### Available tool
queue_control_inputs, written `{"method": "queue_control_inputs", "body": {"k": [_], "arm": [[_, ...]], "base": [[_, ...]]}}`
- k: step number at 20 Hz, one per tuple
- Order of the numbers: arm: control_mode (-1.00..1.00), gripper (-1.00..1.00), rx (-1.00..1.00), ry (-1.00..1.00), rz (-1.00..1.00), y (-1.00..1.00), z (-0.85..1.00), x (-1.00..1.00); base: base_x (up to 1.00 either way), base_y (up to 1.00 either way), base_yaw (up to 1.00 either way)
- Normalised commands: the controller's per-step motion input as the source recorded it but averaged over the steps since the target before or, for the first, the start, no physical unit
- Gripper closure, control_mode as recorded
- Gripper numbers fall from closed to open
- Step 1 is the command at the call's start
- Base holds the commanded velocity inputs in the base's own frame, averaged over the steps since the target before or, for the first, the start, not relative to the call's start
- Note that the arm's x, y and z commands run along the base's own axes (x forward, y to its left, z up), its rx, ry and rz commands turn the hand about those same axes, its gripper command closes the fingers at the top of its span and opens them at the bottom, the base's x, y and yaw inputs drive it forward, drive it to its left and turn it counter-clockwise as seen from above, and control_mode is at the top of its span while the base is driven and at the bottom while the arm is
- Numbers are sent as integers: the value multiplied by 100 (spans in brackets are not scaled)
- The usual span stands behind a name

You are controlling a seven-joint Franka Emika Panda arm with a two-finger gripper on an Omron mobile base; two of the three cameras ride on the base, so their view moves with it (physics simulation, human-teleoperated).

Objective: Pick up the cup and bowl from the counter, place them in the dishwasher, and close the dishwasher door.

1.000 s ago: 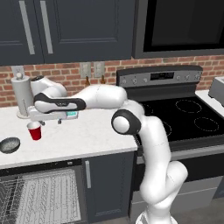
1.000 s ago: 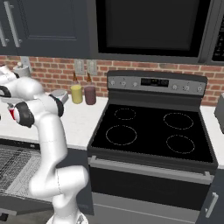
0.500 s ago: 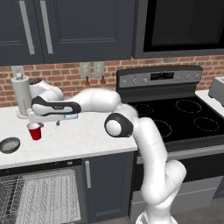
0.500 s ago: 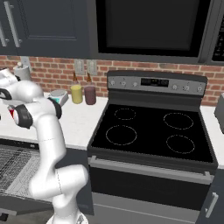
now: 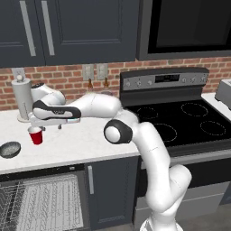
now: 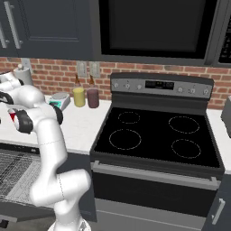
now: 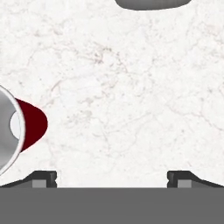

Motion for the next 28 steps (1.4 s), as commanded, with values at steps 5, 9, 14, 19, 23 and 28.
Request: {"method": "queue_control_inputs", "body": {"k": [5, 9, 14, 19, 23, 28], "arm": [[-100, -100, 0, 0, 0, 8, 0, 15], [-100, -100, 0, 0, 0, 13, 0, 11], [-100, -100, 0, 0, 0, 17, 0, 5], [-100, -100, 4, 0, 0, 20, 0, 19], [-100, -100, 10, 2, 0, 35, 0, 47], [-100, -100, 5, 4, 0, 43, 0, 49]], "base": [[0, 0, 0], [0, 0, 0], [0, 0, 0], [0, 0, 0], [0, 0, 0], [0, 0, 0]]}}
